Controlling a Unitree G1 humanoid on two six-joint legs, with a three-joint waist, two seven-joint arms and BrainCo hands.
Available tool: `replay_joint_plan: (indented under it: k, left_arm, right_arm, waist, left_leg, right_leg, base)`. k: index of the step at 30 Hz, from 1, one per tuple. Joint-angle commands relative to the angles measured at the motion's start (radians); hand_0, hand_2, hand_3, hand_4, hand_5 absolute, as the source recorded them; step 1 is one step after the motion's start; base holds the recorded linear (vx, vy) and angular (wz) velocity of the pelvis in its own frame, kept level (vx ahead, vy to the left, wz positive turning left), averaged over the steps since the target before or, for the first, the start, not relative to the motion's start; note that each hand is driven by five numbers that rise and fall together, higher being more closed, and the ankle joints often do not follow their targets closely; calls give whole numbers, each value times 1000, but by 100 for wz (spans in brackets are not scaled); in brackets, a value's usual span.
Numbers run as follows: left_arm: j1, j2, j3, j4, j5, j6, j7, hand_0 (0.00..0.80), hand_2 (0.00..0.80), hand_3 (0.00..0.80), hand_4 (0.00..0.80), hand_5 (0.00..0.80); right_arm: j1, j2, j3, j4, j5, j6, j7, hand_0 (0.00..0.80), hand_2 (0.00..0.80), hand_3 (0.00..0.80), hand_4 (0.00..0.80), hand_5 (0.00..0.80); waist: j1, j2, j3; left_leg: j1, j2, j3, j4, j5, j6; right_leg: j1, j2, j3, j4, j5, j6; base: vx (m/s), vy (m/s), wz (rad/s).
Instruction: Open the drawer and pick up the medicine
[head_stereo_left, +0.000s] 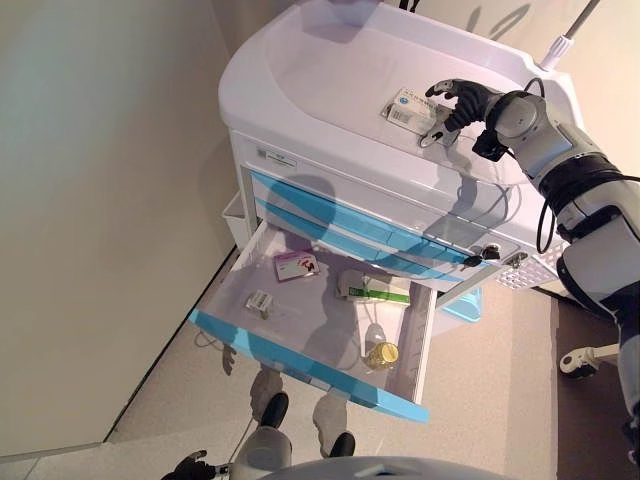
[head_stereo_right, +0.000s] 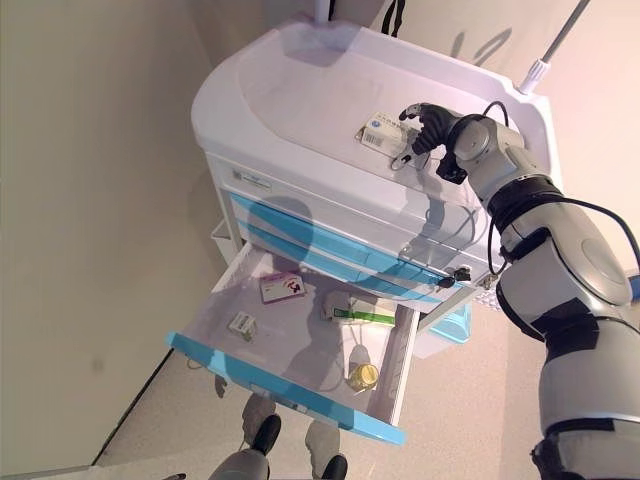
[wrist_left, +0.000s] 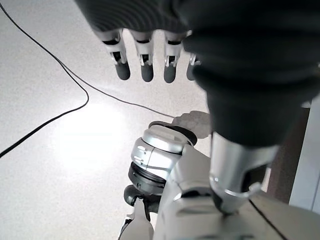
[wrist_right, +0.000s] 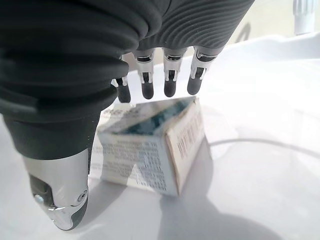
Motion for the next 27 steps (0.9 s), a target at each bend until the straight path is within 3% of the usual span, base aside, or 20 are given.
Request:
replay_joint_plan:
  k: [1, 10, 15, 20, 23, 27]
  left_arm:
    - [-23, 2, 3, 47, 20, 3, -6, 0, 0, 0, 0, 0]
    - [-22, -15, 5, 40, 42, -12, 18, 0, 0, 0, 0, 0]
    - [-19, -21, 6, 36, 52, -24, 35, 0, 0, 0, 0, 0]
    - [2, -37, 24, 43, 73, -27, 47, 0, 0, 0, 0, 0]
    - [11, -40, 28, 42, 80, -28, 47, 0, 0, 0, 0, 0]
    - [19, -58, 48, 45, 105, -17, 66, 0, 0, 0, 0, 0]
  right_arm:
    - [-50, -22, -21, -12, 11, -23, -73, 0, 0, 0, 0, 0]
    - [-28, -107, -151, -100, 57, -84, -236, 0, 0, 0, 0, 0]
    - [51, -169, -310, -221, 210, -145, -309, 0, 0, 0, 0, 0]
    - [199, -217, -507, -369, 363, -217, -360, 0, 0, 0, 0, 0]
    - [254, -216, -558, -402, 403, -238, -363, 0, 0, 0, 0, 0]
    - [433, -178, -758, -513, 484, -291, -453, 0, 0, 0, 0, 0]
  waist:
    - [3, -47, -9]
    - [-23, -30, -13]
    - [-39, -13, -22]
    - [-73, 14, -36]
    - [-80, 20, -39]
    - [-113, 54, -47]
  left_leg:
    - [37, -42, 33, -7, -42, 20]
    - [55, -42, 52, -6, -53, 28]
    - [72, -42, 78, -8, -64, 34]
    - [105, -36, 126, -6, -87, 43]
    - [119, -32, 147, -5, -95, 46]
    - [140, -28, 187, -6, -109, 53]
  right_leg:
    - [-37, -38, 16, 53, 60, 64]
    - [-34, -40, 37, 59, 60, 67]
    - [-26, -42, 54, 58, 60, 71]
    - [-17, -42, 99, 59, 60, 76]
    - [-15, -40, 120, 59, 60, 76]
    - [-13, -38, 160, 57, 62, 78]
  base:
    - [0, 0, 0]
    - [-10, 22, -6]
    - [-2, 36, -12]
    - [11, 34, -20]
    - [20, 25, -39]
    - [20, 29, -32]
